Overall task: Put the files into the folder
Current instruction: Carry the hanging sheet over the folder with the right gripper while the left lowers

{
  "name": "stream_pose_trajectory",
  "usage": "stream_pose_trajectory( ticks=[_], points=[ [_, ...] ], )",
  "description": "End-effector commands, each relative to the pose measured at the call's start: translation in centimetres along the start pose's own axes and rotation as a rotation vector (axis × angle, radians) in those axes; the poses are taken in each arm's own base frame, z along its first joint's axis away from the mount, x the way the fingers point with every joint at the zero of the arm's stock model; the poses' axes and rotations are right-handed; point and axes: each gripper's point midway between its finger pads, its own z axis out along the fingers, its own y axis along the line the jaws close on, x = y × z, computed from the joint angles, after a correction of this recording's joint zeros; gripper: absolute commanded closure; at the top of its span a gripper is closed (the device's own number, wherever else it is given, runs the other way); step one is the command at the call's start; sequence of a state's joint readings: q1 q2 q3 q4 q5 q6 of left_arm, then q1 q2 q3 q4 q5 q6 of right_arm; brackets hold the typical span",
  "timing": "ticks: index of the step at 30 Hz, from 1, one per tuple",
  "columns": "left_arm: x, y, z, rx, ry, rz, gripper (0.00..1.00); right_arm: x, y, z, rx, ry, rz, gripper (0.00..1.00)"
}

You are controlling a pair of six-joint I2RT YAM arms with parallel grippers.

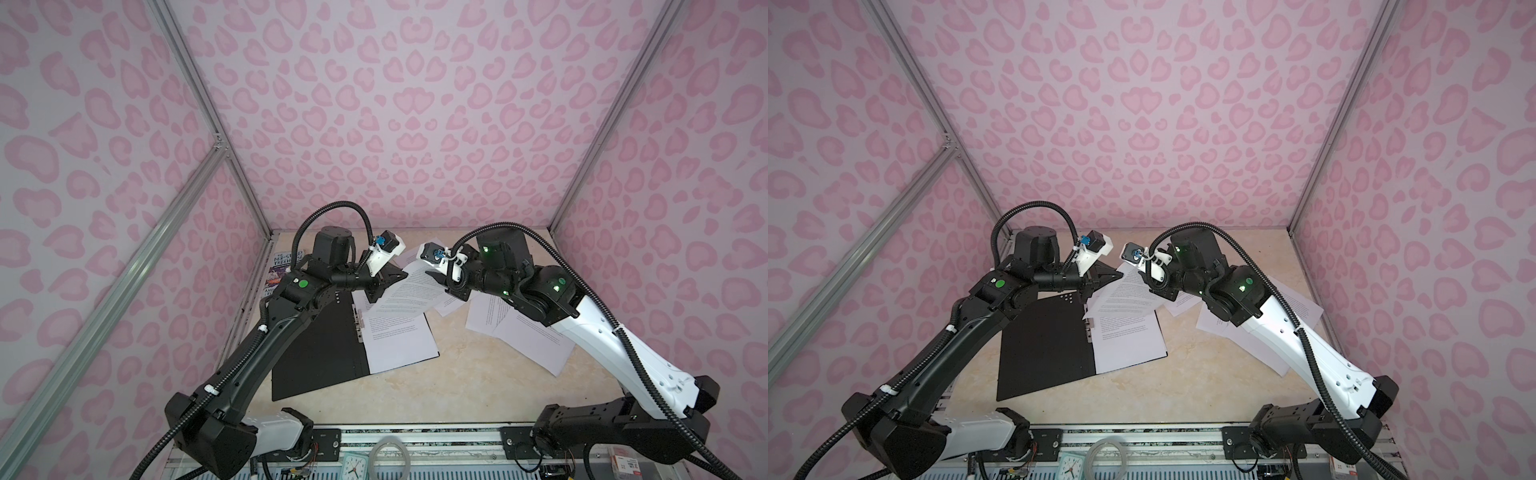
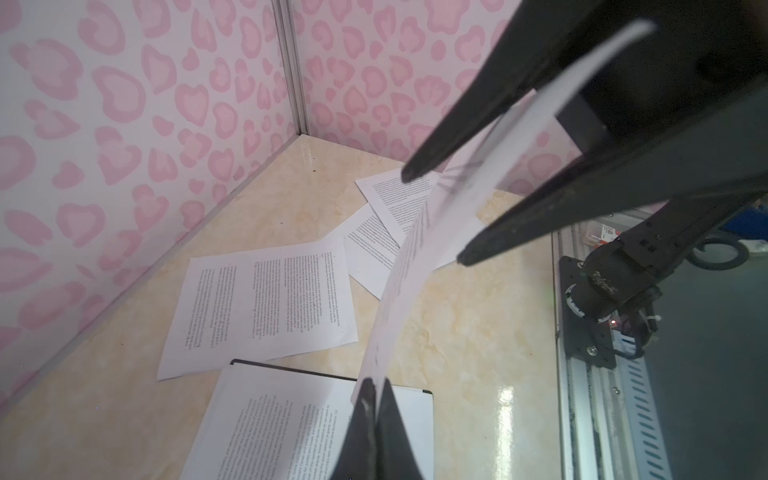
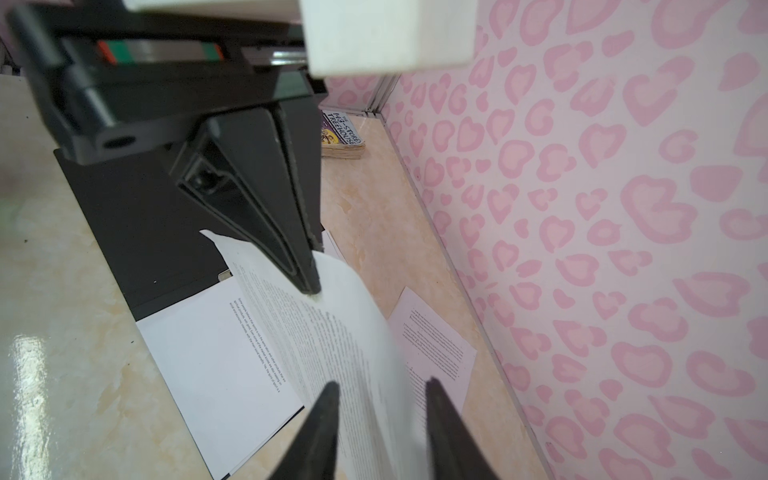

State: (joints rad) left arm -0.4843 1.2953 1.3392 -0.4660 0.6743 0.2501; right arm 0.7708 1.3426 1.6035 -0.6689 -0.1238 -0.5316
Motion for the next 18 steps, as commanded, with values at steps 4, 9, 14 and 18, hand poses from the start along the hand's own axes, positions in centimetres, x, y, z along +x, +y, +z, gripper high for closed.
stream_pose_trajectory(
  ticks=[4, 9, 14, 18],
  points=[
    [0.8, 0.8, 0.4, -0.041, -0.025, -0.281, 0.96, -0.1, -5.5, 0.1, 0.09, -0.043, 0.433, 0.01],
    [3.6, 2.7, -0.4, -0.175, -0.046, -0.456, 0.96, 2.7, -8.4, 1.5, 0.085, 0.015, 0.708, 0.01],
    [9.3, 6.1, -3.4, -0.343, -0.047, -0.7, 0.96, 6.3, -8.0, 4.5, 0.057, 0.127, 0.908, 0.01],
    [15.6, 8.1, -5.6, -0.536, 0.033, -0.795, 0.96, 9.1, -6.2, 7.1, 0.026, 0.201, 1.038, 0.01]
  ],
)
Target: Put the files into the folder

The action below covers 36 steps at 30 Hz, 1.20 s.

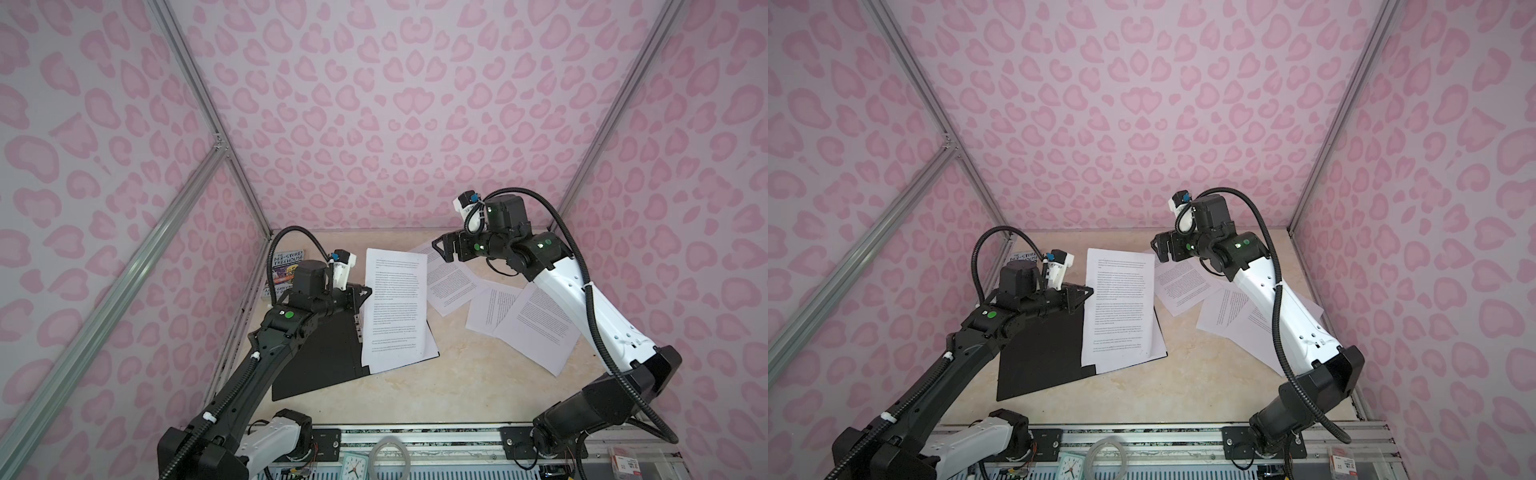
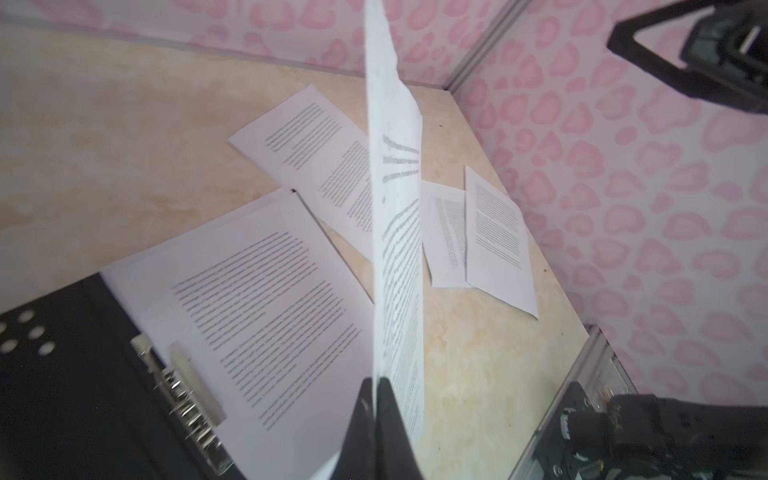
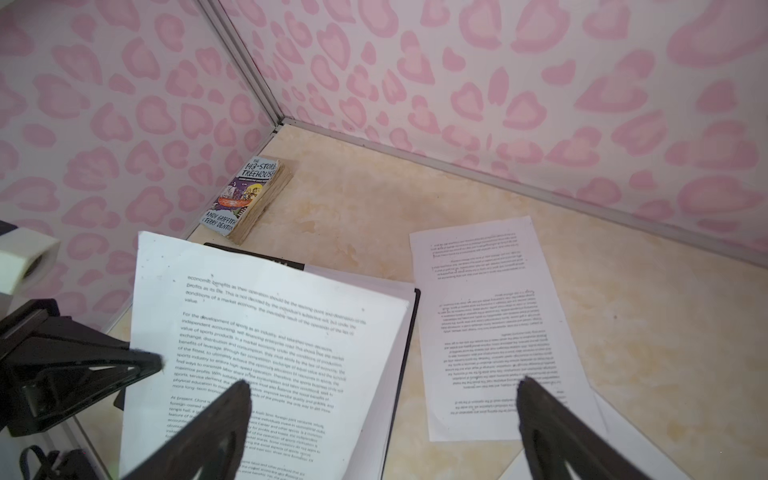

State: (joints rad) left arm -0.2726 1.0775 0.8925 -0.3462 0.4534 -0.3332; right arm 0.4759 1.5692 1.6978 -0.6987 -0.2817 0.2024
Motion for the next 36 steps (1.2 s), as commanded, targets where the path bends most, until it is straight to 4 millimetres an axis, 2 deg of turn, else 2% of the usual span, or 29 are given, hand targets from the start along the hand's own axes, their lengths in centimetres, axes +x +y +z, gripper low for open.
stream_pose_trajectory(
  ticks=[1, 6, 8, 12, 16, 18, 21, 25, 32, 36],
  points=[
    [1.7, 4.3, -0.2, -0.179, -0.003, -0.078, 0.96, 2.4, 0.4, 2.3, -0.045, 0.096, 0.142, 0.01],
    [4.8, 12.2, 0.0, -0.461, 0.04, -0.216, 0.96, 6.3, 2.1, 6.0, -0.126, 0.214, 0.213, 0.02],
    [5.6, 14.4, 0.5, -0.518, 0.079, -0.261, 0.96, 8.0, 3.2, 7.5, -0.19, 0.257, 0.251, 0.05],
    [6.9, 17.3, 2.2, -0.567, 0.182, -0.311, 0.96, 11.3, 4.3, 10.2, -0.221, 0.349, 0.28, 0.06],
    [7.8, 19.1, 2.4, -0.639, 0.238, -0.293, 0.97, 14.3, 6.0, 12.0, -0.242, 0.433, 0.257, 0.03],
    [8.3, 20.1, 2.1, -0.698, 0.264, -0.274, 0.96, 16.6, 6.7, 13.2, -0.239, 0.51, 0.241, 0.02],
    [9.0, 21.0, 1.5, -0.754, 0.3, -0.267, 0.97, 18.9, 7.3, 14.3, -0.212, 0.609, 0.205, 0.02],
    [9.8, 21.8, 1.2, -0.804, 0.324, -0.272, 0.97, 20.2, 8.1, 15.5, -0.209, 0.653, 0.174, 0.03],
    [10.3, 22.0, 1.9, -0.789, 0.363, -0.267, 0.96, 22.2, 8.8, 17.5, -0.26, 0.73, 0.185, 0.11],
    [10.1, 22.2, 1.8, -0.801, 0.359, -0.261, 0.96, 22.4, 9.7, 18.2, -0.299, 0.741, 0.184, 0.12]
  ],
)
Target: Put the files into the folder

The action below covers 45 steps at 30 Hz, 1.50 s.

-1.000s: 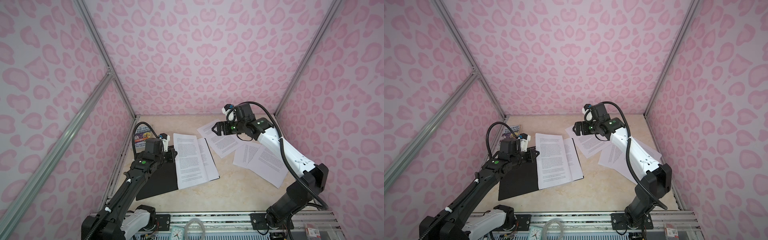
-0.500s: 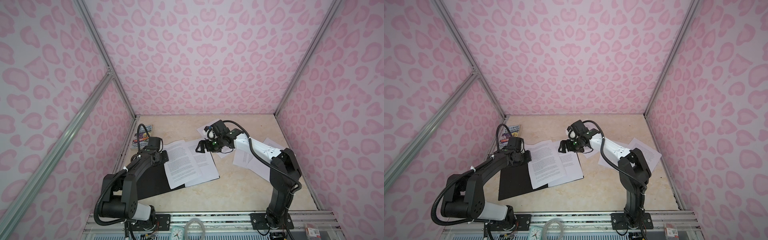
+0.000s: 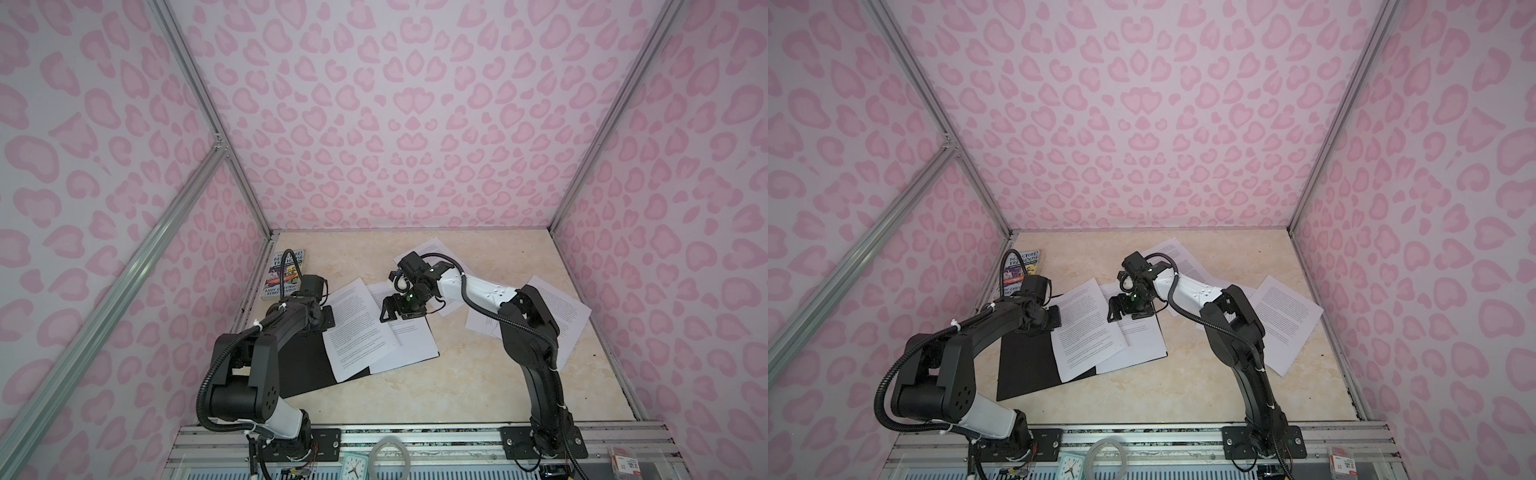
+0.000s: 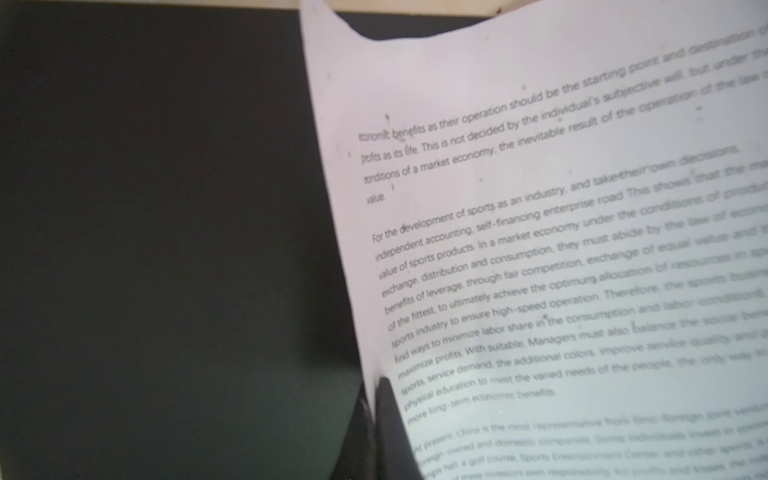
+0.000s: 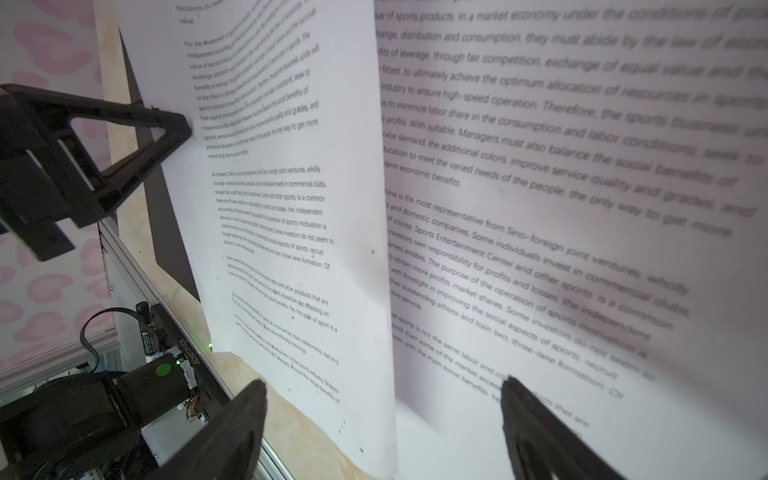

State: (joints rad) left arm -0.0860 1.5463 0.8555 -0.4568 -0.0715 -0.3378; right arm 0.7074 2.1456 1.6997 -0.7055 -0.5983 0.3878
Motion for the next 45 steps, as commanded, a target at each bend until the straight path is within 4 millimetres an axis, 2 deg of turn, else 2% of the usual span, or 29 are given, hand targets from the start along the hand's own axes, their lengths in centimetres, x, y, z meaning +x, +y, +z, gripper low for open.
stream_pose_trajectory(
  ticks=[1, 10, 14, 15, 25, 30, 38, 45],
  points=[
    [-0.2, 0.5, -0.1, -0.027, 0.001, 0.01, 0.96, 0.2, 0.9, 0.7, -0.048, 0.031, -0.022, 0.12],
    [0.1, -0.2, 0.5, 0.007, 0.024, 0.01, 0.97, -0.5, 1.6, 3.3, -0.11, 0.064, -0.035, 0.18],
    [0.3, -0.3, 0.6, 0.015, 0.024, 0.006, 0.97, -1.2, 2.1, 3.3, -0.128, 0.049, -0.041, 0.21],
    [0.3, -0.3, 0.6, 0.015, 0.026, 0.005, 0.97, -1.0, 1.6, 4.2, -0.13, 0.066, -0.03, 0.22],
    [0.4, -0.5, 0.5, 0.029, 0.025, 0.002, 0.97, -1.6, 2.5, 4.9, -0.204, 0.06, -0.031, 0.29],
    [0.4, -0.6, 0.5, 0.037, 0.023, -0.004, 0.97, -1.6, 3.7, 4.3, -0.248, 0.054, -0.043, 0.4],
    [0.1, -1.0, 0.3, 0.06, 0.015, -0.015, 0.97, -1.1, 3.7, 4.6, -0.269, 0.076, -0.019, 0.59],
    [0.2, -1.3, 0.2, 0.075, 0.015, -0.025, 0.97, -1.0, 3.6, 5.0, -0.282, 0.082, -0.007, 0.64]
  ],
)
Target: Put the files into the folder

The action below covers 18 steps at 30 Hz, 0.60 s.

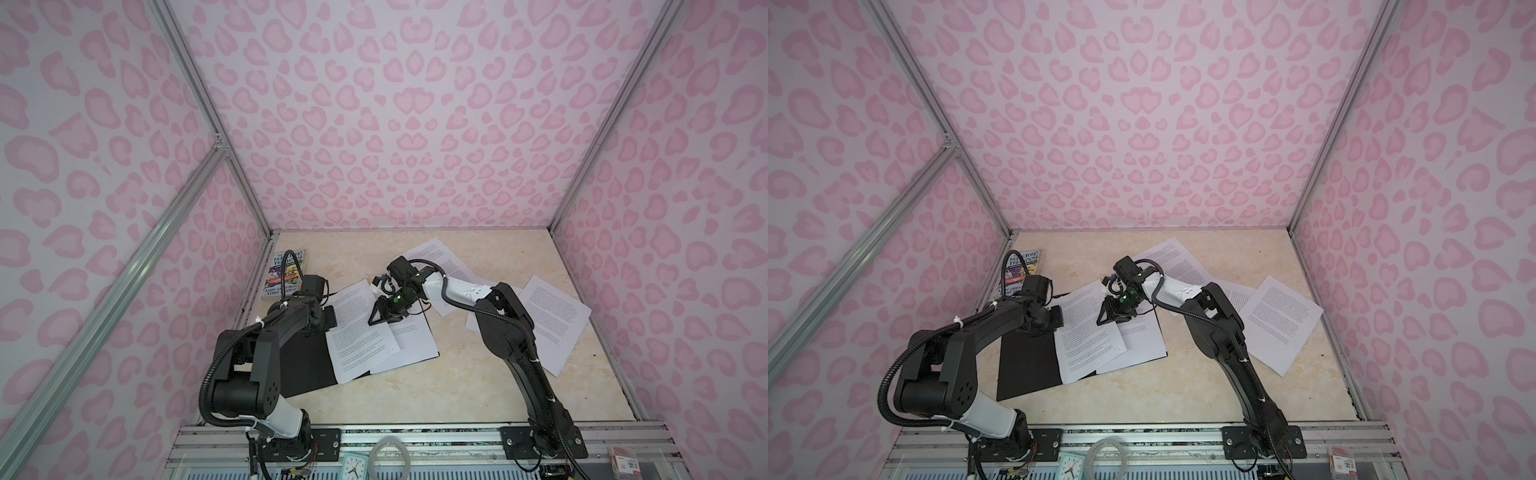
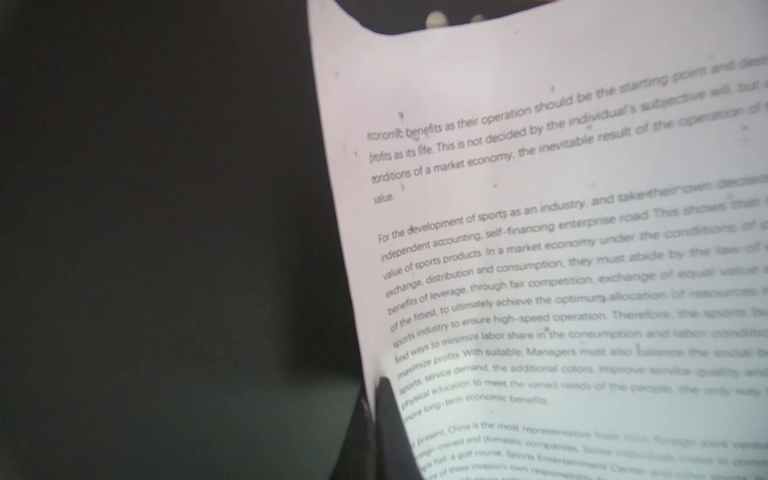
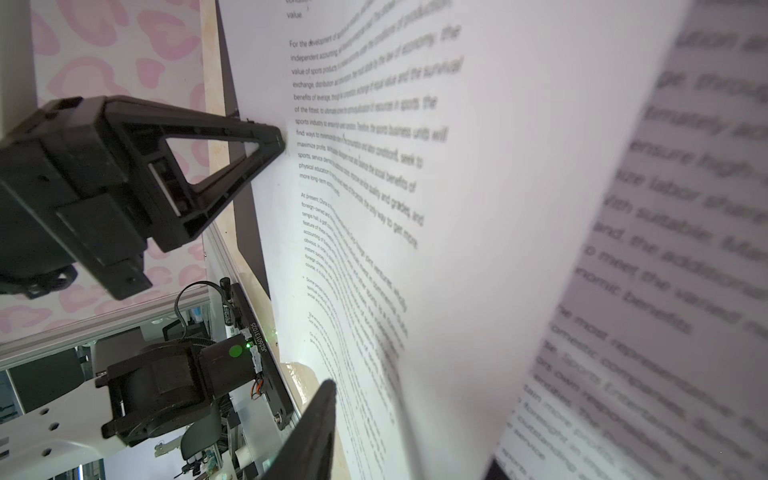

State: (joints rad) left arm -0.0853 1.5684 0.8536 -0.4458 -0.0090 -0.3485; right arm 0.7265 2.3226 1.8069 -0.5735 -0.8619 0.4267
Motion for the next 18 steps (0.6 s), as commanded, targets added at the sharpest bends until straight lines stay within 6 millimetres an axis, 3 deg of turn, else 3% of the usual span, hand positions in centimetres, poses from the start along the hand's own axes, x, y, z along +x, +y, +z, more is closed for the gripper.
stream_pose_trajectory(
  ticks=[1, 7, 10, 11, 16, 17, 18],
  points=[
    [-0.4, -0.4, -0.4, 0.026, -0.019, -0.013, 0.97, 0.2, -0.2, 0.5, -0.017, 0.011, 0.011, 0.66],
    [-1.1, -0.9, -1.3, 0.046, -0.039, -0.011, 0.97, 0.2, -0.2, 0.1, -0.018, -0.001, 0.025, 0.99],
    [-1.8, -1.5, -2.1, 0.073, -0.056, -0.013, 0.97, 0.3, 0.0, -0.5, -0.016, -0.009, 0.025, 1.0],
    [-2.2, -1.8, -2.6, 0.09, -0.067, -0.013, 0.94, 0.1, 0.9, -1.5, -0.024, -0.03, 0.009, 1.0],
    [-4.7, -3.9, -6.8, 0.197, -0.164, -0.04, 0.52, -0.2, 2.3, -5.1, -0.042, -0.102, -0.01, 1.0],
    [-5.5, -4.5, -8.2, 0.23, -0.198, -0.051, 0.34, -0.1, 2.3, -6.0, -0.046, -0.115, -0.005, 1.0],
    [-6.1, -4.9, -9.6, 0.262, -0.229, -0.062, 0.0, 0.1, 2.0, -6.7, -0.049, -0.123, 0.005, 1.0]
  ],
)
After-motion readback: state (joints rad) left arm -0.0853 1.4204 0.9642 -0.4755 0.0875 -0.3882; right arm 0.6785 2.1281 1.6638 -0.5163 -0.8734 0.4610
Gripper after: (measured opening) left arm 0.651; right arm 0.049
